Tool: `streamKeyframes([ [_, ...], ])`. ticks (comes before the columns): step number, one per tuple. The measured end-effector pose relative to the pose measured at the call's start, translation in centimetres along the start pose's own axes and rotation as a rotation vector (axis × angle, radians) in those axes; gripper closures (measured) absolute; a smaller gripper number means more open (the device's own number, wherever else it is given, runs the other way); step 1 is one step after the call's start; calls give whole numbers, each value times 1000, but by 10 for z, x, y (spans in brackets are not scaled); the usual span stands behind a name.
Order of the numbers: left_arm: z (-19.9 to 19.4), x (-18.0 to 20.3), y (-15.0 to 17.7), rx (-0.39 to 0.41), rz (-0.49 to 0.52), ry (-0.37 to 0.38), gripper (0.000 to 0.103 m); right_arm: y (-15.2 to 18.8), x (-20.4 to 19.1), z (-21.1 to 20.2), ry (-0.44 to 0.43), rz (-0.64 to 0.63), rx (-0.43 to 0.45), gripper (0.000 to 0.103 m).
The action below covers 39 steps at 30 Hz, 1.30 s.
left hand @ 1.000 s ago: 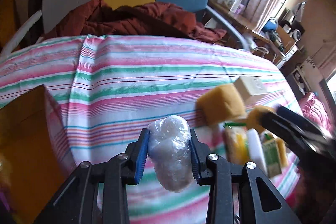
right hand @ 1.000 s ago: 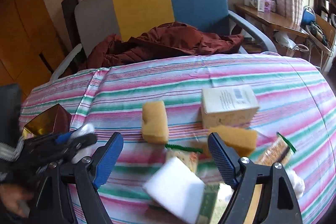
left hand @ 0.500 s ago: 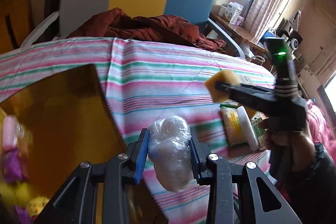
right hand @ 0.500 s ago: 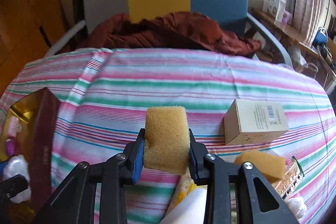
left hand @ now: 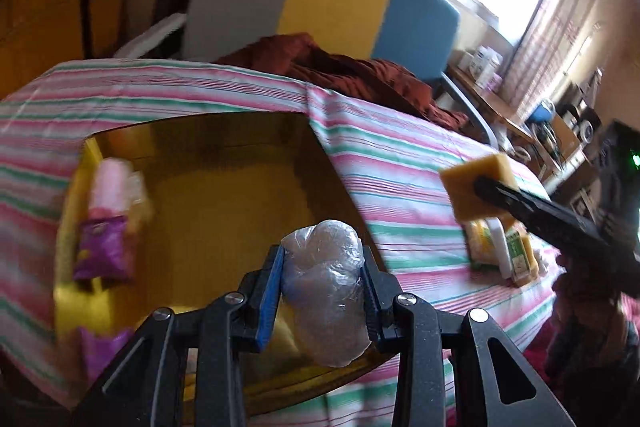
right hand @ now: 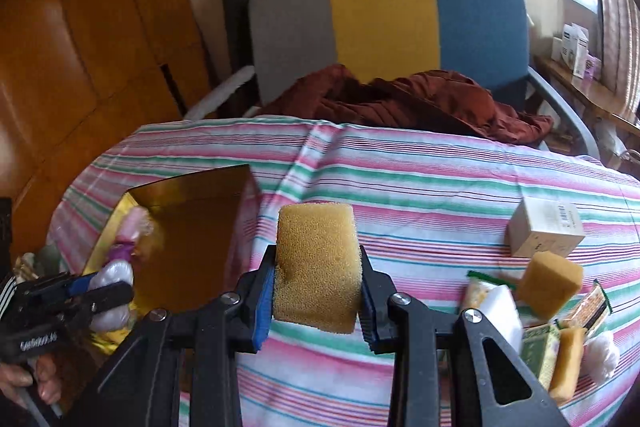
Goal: Organize objects
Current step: 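Carry both items into the gold tray and open both tools to release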
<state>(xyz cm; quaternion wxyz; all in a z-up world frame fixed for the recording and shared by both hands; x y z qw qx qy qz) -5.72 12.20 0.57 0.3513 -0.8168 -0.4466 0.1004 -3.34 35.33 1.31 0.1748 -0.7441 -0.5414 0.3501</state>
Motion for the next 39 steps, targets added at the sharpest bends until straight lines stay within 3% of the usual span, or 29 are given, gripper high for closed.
streamKeyframes([
  [9, -35, -48, 34, 31, -66, -80, 67, 41, -55, -3, -109, -48, -50, 69],
  [16, -49, -87, 47, 50, -116, -146, 67, 70, -85, 10, -124, -88, -103, 69],
  [19, -48, -102, 48, 51, -128, -182, 66, 83, -100, 21, -81, -147, -113, 68],
  [21, -42, -111, 49, 37, -134, -198, 63, 92, -108, 30, -62, -172, -138, 67],
  [23, -38, -123, 53, 27, -156, -240, 37, 103, -117, 41, -121, -184, -199, 56],
  [24, -38, -127, 55, 31, -172, -250, 34, 106, -120, 43, -166, -177, -227, 46],
  [25, -39, -130, 57, 38, -190, -260, 32, 111, -122, 46, -211, -161, -262, 41],
  [28, -44, -132, 64, 49, -202, -272, 32, 120, -125, 51, -308, -109, -329, 41],
  [35, -50, -116, 65, 72, -179, -270, 27, 123, -121, 41, -311, -93, -316, 39],
  [37, -52, -107, 64, 85, -155, -274, 24, 121, -122, 39, -299, -90, -298, 30],
  [39, -54, -102, 62, 97, -137, -288, 21, 121, -121, 34, -290, -92, -277, 30],
])
Point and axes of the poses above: each gripper's, at about its wrist camera, not at the fingertips, and z roughly the way its jaws point, x to its right, y to its underside, the point moved 2 cm from there along z, roughly the way its jaws point, and after that the axes turned 13 degrees about z, right-handed, at the moved point
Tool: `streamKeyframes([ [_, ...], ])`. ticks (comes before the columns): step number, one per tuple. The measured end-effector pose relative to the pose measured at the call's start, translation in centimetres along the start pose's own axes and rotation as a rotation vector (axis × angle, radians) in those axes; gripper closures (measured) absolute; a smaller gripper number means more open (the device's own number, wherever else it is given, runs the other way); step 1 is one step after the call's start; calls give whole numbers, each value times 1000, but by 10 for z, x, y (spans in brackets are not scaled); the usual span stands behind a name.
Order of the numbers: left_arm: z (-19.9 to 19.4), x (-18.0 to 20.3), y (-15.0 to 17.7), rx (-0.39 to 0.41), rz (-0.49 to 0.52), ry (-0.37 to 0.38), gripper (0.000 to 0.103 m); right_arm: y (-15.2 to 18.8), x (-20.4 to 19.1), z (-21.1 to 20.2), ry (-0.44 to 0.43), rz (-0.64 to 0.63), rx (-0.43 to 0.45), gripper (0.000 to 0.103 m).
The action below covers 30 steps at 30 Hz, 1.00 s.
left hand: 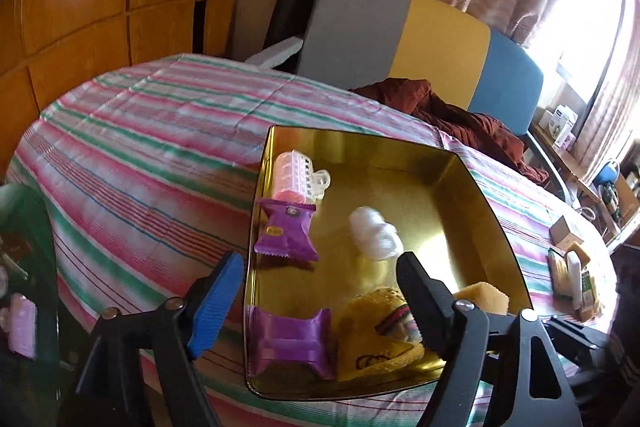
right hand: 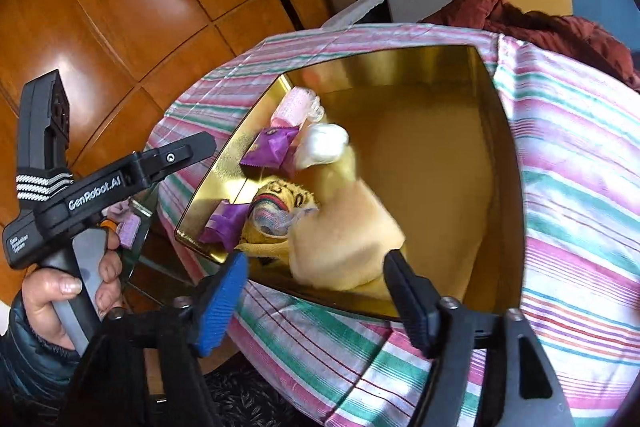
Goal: Organize objects
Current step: 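Carry both items into the gold tray and open both tools to release, then withdraw both tools from the tray and reach back toward the remaining items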
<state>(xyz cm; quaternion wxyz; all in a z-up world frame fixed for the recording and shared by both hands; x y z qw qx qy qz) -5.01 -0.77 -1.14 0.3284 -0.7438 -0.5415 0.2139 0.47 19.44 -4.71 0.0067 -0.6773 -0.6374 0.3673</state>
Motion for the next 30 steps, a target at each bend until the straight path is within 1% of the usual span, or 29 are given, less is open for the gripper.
streamKeyframes([
  [6, 0, 3, 2, -7, 3, -6, 21, -1, 3, -8, 18, 11, 27, 30],
  [10, 0, 3, 3, -5, 3, -24, 21, -1, 6, -13, 29, 24, 49, 30],
  [15, -3, 7, 3, 3, 24, -52, 17, -5, 5, -24, 90, 11, 112, 28],
  [16, -3, 9, 3, 7, 32, -56, 16, -6, 5, -24, 100, 9, 121, 24],
  [18, -6, 14, 3, 16, 54, -66, 16, -7, 5, -26, 120, 8, 137, 19],
  [23, -11, 25, 1, 40, 104, -81, 12, -8, 10, -29, 154, 11, 152, 19],
  [30, -16, 41, 1, 60, 173, -94, 12, -10, 19, -36, 193, 25, 172, 19],
])
Point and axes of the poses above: each gripper's, at about its wrist camera, not at the fingertips, and z roughly the way its jaws point, x to its right, y to its underside, the point moved 2 cm from there along z, roughly the way its jaws point, and after that the axes turned 13 degrees about z, right-handed, at the moved point
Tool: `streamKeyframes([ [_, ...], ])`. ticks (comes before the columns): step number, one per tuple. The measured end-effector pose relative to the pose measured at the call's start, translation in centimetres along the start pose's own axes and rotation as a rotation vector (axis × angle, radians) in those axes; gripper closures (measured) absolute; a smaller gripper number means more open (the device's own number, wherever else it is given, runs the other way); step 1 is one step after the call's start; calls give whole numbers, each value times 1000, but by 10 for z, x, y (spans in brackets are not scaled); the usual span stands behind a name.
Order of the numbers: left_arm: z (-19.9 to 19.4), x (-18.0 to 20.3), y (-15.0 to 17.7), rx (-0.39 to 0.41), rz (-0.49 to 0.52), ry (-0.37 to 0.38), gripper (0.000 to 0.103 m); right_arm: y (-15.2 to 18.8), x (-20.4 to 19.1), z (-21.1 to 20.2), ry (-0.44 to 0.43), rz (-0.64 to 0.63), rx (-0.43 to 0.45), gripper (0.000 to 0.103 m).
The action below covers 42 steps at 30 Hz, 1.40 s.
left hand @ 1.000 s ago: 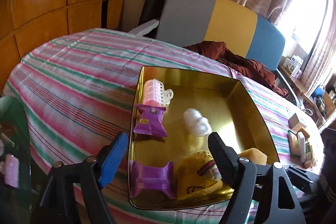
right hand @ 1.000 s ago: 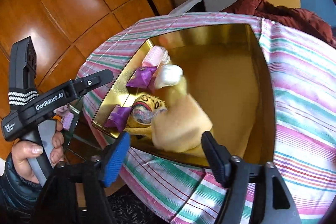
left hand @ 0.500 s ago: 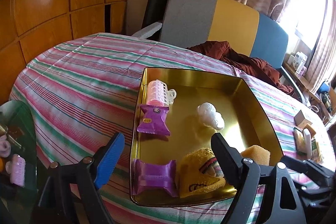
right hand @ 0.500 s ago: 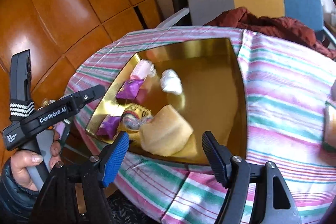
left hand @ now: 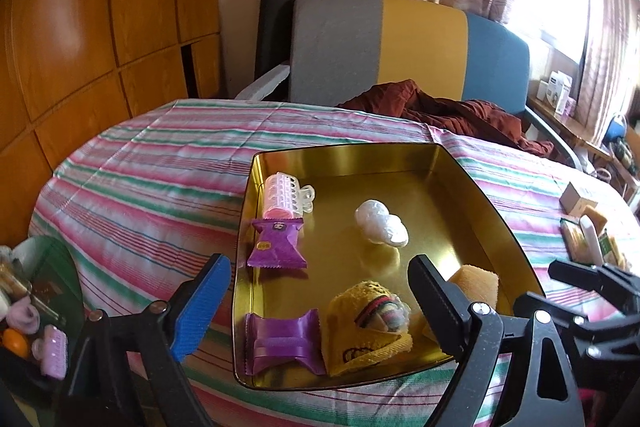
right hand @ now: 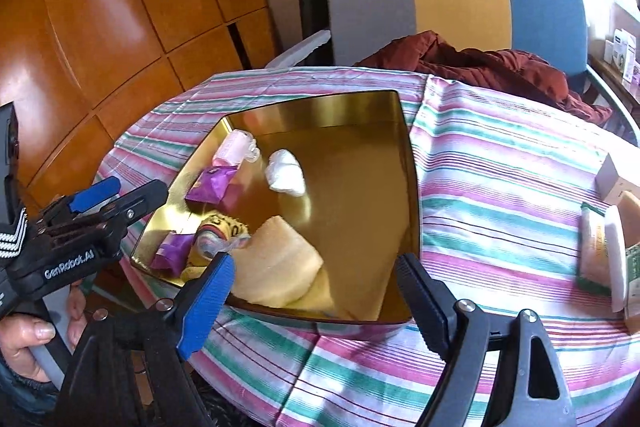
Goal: Organize objects
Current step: 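Withdraw both tools from the tray and reach back toward the remaining items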
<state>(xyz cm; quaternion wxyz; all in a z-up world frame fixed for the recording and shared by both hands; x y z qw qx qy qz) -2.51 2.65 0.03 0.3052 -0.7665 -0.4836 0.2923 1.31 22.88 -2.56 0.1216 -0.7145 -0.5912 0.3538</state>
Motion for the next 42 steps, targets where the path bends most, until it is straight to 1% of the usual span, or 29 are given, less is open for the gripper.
streamKeyframes([
  [6, -2, 11, 0, 2, 32, 12, 11, -4, 17, -7, 42, 26, 22, 19],
  [9, -3, 17, -2, 5, 45, 18, 10, -8, 31, -13, 80, 40, 38, 19],
  [16, -8, 31, -13, 30, 79, 42, 10, -21, 76, -36, 173, 111, 80, 19],
  [21, -11, 50, -24, 47, 128, 75, 10, -31, 115, -63, 241, 181, 126, 19],
  [28, -13, 90, -42, 82, 225, 160, 10, -45, 172, -107, 334, 286, 202, 19],
  [33, -10, 122, -54, 91, 289, 222, 10, -49, 225, -148, 430, 405, 277, 18],
  [37, -5, 145, -63, 85, 310, 277, 10, -42, 276, -174, 490, 557, 336, 18],
  [39, -3, 156, -67, 82, 322, 301, 10, -35, 297, -180, 502, 632, 356, 18],
  [42, 4, 178, -73, 64, 341, 351, 10, -24, 324, -182, 486, 731, 363, 18],
])
Point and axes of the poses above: each gripper's, at about its wrist camera, not at the fingertips, and z roughly the way its jaws point, x to its right, y to its underside, the point moved 2 cm from there along z, roughly the way its jaws point, and after that the axes turned 13 degrees about z, right-handed, at the moved point
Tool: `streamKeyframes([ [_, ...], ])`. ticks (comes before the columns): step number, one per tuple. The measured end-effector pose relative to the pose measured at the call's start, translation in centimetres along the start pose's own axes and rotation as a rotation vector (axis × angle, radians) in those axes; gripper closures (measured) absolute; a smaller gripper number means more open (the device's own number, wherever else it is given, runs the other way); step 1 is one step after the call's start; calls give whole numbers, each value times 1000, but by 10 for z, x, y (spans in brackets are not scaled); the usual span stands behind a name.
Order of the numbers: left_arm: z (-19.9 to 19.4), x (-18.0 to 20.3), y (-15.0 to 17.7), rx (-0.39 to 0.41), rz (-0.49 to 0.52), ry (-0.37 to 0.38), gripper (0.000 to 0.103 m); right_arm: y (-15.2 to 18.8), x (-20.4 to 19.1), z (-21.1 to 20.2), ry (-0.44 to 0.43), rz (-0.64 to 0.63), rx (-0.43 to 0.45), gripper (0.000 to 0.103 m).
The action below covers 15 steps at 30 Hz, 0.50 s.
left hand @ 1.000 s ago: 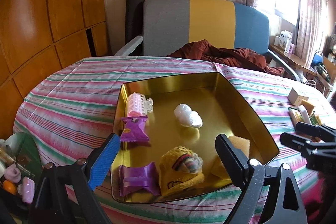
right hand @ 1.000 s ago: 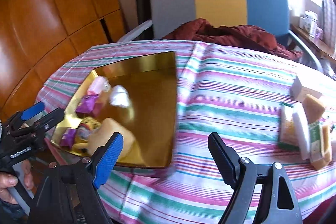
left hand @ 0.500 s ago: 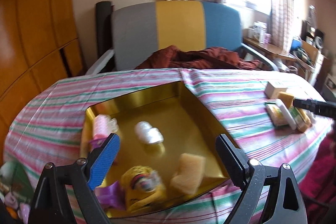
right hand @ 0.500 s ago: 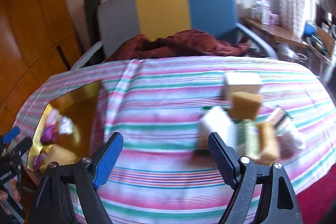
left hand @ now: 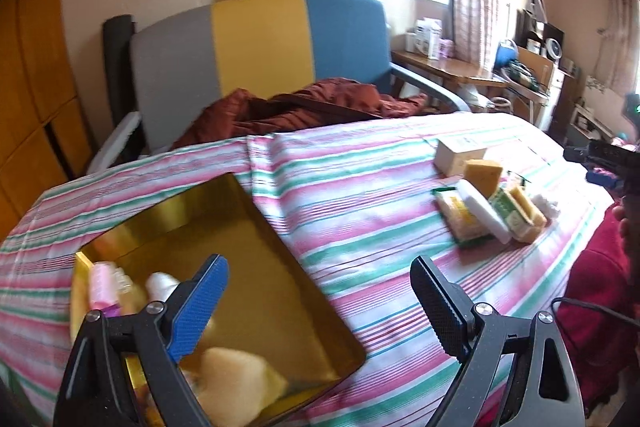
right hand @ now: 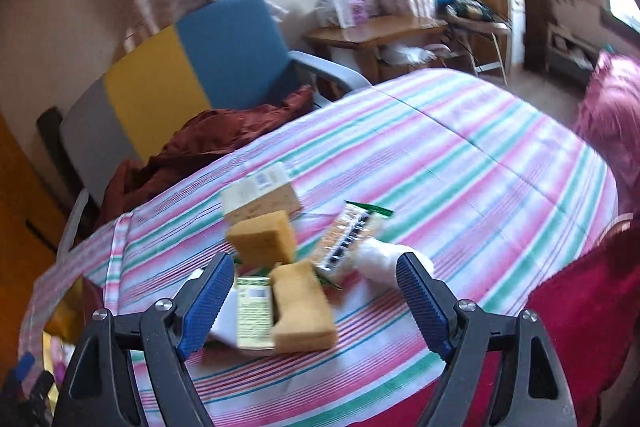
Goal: Organize objects
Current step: 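Withdraw both tools from the tray and reach back toward the remaining items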
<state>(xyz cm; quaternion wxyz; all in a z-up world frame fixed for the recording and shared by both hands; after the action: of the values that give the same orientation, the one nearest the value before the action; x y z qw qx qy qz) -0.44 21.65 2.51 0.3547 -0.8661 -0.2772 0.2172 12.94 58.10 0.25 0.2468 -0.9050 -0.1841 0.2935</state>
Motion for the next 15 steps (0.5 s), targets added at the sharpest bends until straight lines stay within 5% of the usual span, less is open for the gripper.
streamKeyframes([
  [5, 26, 26, -16, -31, 0, 87, 12, 3, 31, 20, -73, 185, -128, 16],
  [15, 93, 84, -38, -136, -64, 291, 27, 4, 34, 22, -174, 215, -159, 16],
])
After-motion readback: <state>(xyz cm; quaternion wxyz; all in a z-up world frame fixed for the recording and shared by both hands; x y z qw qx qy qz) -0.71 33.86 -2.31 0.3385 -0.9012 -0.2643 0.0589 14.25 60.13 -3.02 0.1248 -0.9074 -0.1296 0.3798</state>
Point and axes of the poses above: each gripper's, at about its wrist camera, not at the fingertips, and z roughly the way its jaws point, x to its right, y to its underside, the point moved 2 cm from there along z, roughly the way its jaws point, and after that the axes turned 13 degrees about z, right-handed, at the moved point
